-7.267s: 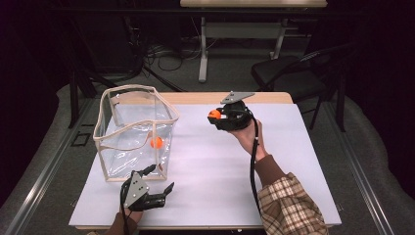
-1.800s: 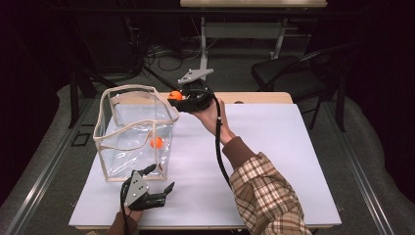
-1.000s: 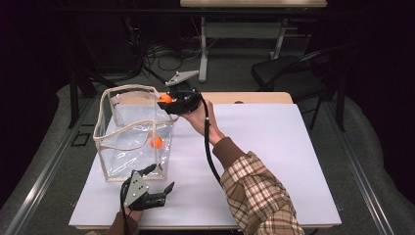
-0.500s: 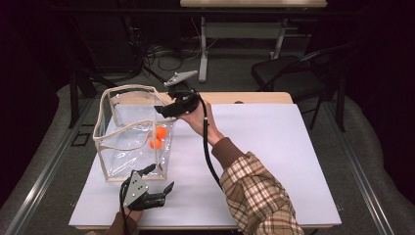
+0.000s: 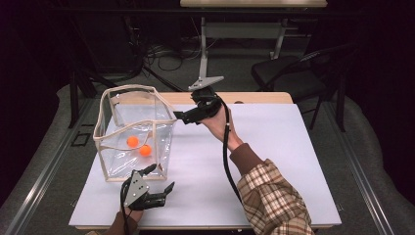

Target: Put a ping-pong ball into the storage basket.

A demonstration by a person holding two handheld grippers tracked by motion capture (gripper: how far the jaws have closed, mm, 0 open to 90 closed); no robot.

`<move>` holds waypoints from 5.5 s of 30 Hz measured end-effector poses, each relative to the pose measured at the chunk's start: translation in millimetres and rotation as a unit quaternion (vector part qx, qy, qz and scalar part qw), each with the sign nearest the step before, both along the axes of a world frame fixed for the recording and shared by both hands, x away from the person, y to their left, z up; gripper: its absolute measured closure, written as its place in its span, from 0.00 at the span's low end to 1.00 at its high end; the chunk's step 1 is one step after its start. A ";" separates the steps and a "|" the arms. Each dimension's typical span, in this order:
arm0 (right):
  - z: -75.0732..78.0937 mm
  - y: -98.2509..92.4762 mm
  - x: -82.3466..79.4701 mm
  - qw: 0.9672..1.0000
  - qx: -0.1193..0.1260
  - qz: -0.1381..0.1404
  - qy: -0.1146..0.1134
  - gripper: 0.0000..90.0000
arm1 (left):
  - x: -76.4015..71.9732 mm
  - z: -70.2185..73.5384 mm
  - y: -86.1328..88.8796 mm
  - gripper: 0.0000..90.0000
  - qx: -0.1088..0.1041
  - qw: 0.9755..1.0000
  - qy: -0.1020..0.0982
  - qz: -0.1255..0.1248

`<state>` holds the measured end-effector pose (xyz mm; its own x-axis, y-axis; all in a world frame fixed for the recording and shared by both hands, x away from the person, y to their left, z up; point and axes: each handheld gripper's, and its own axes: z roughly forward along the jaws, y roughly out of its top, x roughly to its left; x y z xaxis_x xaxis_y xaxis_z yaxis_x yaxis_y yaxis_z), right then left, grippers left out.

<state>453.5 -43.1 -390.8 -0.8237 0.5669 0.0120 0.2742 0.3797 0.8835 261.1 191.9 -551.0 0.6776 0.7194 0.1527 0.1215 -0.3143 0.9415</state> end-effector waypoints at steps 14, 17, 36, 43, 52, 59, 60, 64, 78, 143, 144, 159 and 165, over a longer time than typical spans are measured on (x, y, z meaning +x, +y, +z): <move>-10.8 -33.6 -15.5 1.000 -0.014 -0.008 -0.005 0.06 | -0.9 0.2 0.4 0.17 -0.003 1.000 0.001 0.004; -12.8 -38.7 -19.1 1.000 -0.016 -0.008 -0.006 0.05 | -1.1 0.2 0.2 0.17 -0.003 1.000 0.000 0.004; -30.6 -69.3 -35.3 0.999 -0.031 -0.028 0.006 0.02 | -0.8 0.2 0.2 0.18 0.001 1.000 0.000 0.004; -36.9 -78.3 -42.7 0.999 -0.039 -0.033 0.006 0.02 | -0.8 0.1 0.2 0.17 0.001 1.000 0.001 0.005; -45.8 -89.9 -52.3 0.998 -0.043 -0.039 0.004 0.01 | -0.8 0.0 0.1 0.17 0.002 1.000 0.001 0.005; -51.5 -95.8 -60.9 0.998 -0.050 -0.040 0.002 0.00 | -0.9 -0.1 0.1 0.17 0.001 1.000 0.002 0.006; -52.8 -98.0 -63.6 0.998 -0.048 -0.041 0.003 0.00 | -1.2 0.0 0.1 0.17 0.001 1.000 0.002 0.007; -56.8 -103.1 -68.0 0.998 -0.048 -0.045 0.003 0.00 | -1.2 -0.1 0.1 0.17 0.000 1.000 0.002 0.007; -76.3 -121.8 -80.2 0.996 -0.060 -0.058 0.018 0.00 | -1.2 -0.2 -0.3 0.17 0.000 1.000 0.003 0.006; -137.9 -179.1 -143.0 0.991 -0.055 -0.118 0.021 0.00 | -0.8 -0.6 0.4 0.17 -0.001 1.000 0.004 0.008; -140.5 -181.6 -145.9 0.991 -0.054 -0.119 0.023 0.00 | -0.7 -0.8 0.0 0.17 -0.001 1.000 0.004 0.008; -148.7 -187.2 -161.8 0.991 -0.053 -0.124 0.002 0.00 | -0.5 -1.1 0.6 0.17 0.000 1.000 0.007 0.010; -152.4 -188.0 -168.1 0.990 -0.047 -0.131 -0.002 0.00 | -0.6 -0.9 0.6 0.17 0.000 1.000 0.006 0.009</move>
